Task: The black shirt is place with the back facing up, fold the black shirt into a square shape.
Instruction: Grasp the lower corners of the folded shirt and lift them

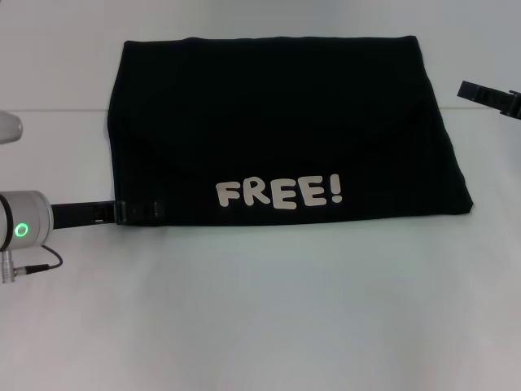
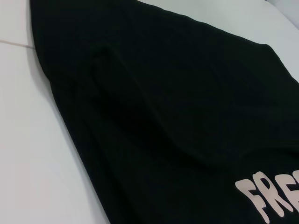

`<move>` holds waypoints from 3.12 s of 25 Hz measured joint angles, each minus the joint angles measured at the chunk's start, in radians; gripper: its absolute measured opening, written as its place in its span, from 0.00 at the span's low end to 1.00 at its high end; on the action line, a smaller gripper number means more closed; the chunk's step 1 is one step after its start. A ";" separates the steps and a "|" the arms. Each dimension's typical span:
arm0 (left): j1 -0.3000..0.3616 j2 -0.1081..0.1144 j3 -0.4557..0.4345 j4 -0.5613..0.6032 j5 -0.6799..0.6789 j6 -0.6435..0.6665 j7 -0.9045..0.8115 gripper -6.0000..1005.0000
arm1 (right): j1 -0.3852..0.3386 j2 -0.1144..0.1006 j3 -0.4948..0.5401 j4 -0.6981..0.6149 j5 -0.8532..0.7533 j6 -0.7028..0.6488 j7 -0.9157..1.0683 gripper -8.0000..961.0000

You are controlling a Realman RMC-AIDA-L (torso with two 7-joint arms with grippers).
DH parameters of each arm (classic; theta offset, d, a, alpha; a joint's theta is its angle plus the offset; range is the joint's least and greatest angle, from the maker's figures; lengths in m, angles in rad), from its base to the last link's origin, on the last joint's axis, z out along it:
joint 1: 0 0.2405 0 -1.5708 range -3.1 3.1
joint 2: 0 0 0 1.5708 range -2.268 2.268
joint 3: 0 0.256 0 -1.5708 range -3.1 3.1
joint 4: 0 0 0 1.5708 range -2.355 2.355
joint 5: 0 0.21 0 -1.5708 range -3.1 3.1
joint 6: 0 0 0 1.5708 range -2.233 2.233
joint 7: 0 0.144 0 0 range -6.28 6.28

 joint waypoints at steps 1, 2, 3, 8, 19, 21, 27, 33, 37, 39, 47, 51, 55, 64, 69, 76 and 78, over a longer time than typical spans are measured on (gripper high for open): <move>0.000 0.000 0.002 0.000 0.000 -0.002 0.000 0.82 | -0.001 0.000 0.000 0.000 0.000 0.000 0.000 0.78; 0.000 0.001 0.006 0.000 0.000 -0.005 0.001 0.82 | -0.002 0.001 0.000 0.000 0.000 0.000 0.001 0.78; 0.000 0.001 0.007 0.000 0.000 -0.007 0.003 0.82 | -0.002 0.001 0.000 0.000 0.000 0.000 0.001 0.78; 0.003 0.001 0.009 0.000 0.000 -0.052 0.010 0.81 | -0.007 0.003 0.000 0.000 0.000 0.000 0.000 0.78; -0.004 0.003 0.010 -0.004 0.052 -0.049 0.025 0.66 | -0.010 0.003 0.000 0.000 0.000 -0.002 -0.001 0.78; -0.005 0.003 0.010 -0.004 0.052 -0.035 0.026 0.55 | -0.010 0.004 0.000 -0.001 0.000 -0.005 -0.001 0.78; -0.007 0.002 0.026 -0.005 0.048 -0.041 0.033 0.31 | -0.010 0.005 0.000 -0.005 0.000 -0.008 0.000 0.78; -0.008 0.001 0.035 -0.005 0.053 -0.057 0.037 0.18 | -0.010 0.004 0.000 -0.004 0.000 -0.008 -0.001 0.78; -0.007 0.003 0.035 0.002 0.054 -0.054 0.037 0.07 | -0.019 -0.005 -0.011 0.000 -0.003 -0.014 0.010 0.78; -0.004 0.005 0.032 0.009 0.054 -0.049 0.037 0.01 | -0.026 -0.015 -0.028 -0.003 -0.023 -0.016 0.045 0.78; 0.002 0.017 0.027 0.029 0.056 -0.005 0.067 0.01 | -0.019 -0.094 -0.046 -0.005 -0.309 -0.030 0.392 0.75; 0.002 0.019 0.026 0.029 0.067 -0.011 0.076 0.01 | -0.011 -0.098 -0.050 -0.004 -0.362 -0.036 0.440 0.73; -0.002 0.021 0.026 0.030 0.070 -0.013 0.076 0.01 | 0.011 -0.078 -0.070 0.016 -0.365 -0.015 0.415 0.71; -0.007 0.023 0.026 0.030 0.071 -0.013 0.079 0.01 | 0.076 -0.036 -0.183 0.092 -0.365 0.106 0.399 0.70; -0.007 0.022 0.026 0.030 0.071 -0.014 0.085 0.01 | 0.082 -0.024 -0.198 0.109 -0.365 0.137 0.396 0.70; -0.006 0.022 0.026 0.028 0.071 -0.016 0.087 0.01 | 0.077 -0.016 -0.206 0.114 -0.365 0.163 0.396 0.70; -0.006 0.022 0.026 0.027 0.071 -0.016 0.087 0.01 | 0.075 -0.015 -0.207 0.114 -0.365 0.171 0.395 0.70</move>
